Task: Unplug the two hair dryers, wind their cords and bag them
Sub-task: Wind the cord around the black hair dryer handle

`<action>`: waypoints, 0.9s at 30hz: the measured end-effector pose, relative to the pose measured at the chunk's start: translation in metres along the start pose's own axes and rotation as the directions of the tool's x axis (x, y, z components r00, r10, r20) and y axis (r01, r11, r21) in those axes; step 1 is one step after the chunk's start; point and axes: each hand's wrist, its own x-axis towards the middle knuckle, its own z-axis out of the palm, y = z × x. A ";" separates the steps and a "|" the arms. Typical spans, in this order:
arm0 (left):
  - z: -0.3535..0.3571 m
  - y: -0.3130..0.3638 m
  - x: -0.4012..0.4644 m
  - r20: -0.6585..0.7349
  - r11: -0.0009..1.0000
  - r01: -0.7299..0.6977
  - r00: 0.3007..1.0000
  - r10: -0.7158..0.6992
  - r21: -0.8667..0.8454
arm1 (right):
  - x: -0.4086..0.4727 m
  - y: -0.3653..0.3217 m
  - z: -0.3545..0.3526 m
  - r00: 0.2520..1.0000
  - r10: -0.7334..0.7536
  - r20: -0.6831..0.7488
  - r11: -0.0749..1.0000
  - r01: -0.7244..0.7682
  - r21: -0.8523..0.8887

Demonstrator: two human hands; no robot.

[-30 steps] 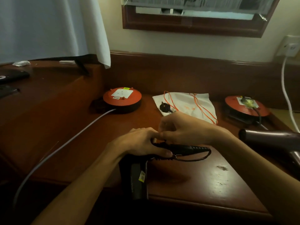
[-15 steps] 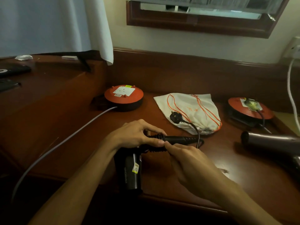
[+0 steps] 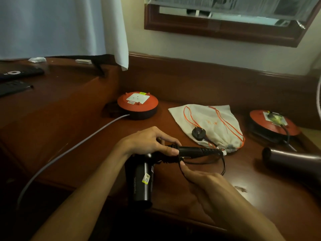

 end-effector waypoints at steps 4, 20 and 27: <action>-0.003 0.001 -0.001 -0.039 0.995 0.077 0.996 -0.075 0.064 | 0.007 0.021 0.021 0.999 -0.044 -0.003 0.997 0.043 -0.059; 0.004 -0.005 -0.030 -0.020 0.999 -0.006 1.000 0.007 0.053 | 0.047 0.070 0.031 0.993 0.045 -0.111 0.959 -0.012 0.285; 0.012 0.004 -0.028 -0.061 0.976 0.056 0.997 -0.044 0.212 | 0.099 0.098 -0.009 0.989 0.080 0.123 0.997 -0.078 -0.015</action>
